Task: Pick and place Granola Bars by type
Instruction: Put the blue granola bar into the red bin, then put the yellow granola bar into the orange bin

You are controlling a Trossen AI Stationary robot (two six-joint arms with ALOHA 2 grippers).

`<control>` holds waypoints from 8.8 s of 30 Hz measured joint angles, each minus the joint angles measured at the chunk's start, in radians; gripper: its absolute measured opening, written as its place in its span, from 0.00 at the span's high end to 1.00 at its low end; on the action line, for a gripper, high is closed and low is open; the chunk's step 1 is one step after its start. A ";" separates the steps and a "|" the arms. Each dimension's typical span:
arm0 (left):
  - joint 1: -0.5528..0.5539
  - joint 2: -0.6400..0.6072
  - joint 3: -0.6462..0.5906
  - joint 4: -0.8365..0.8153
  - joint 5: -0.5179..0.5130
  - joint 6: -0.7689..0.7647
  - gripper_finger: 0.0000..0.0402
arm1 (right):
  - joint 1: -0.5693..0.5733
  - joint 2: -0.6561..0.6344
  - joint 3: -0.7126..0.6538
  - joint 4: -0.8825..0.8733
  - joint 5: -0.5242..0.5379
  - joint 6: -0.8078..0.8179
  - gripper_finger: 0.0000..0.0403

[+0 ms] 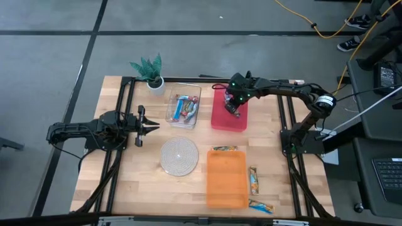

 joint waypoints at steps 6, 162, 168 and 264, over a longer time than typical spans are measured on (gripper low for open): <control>0.000 0.000 0.000 0.000 0.000 0.000 0.86 | 0.045 0.000 0.000 -0.010 -0.028 0.035 0.71; 0.000 0.000 0.000 0.000 -0.001 0.000 0.86 | 1.375 -0.462 -0.119 -0.121 0.417 1.200 0.80; 0.000 0.000 0.000 0.000 -0.001 0.000 0.86 | 1.312 -0.471 0.054 -0.142 0.434 0.969 0.80; 0.000 0.000 0.000 0.000 -0.002 0.000 0.86 | 0.908 0.331 0.280 -0.108 0.194 0.409 0.80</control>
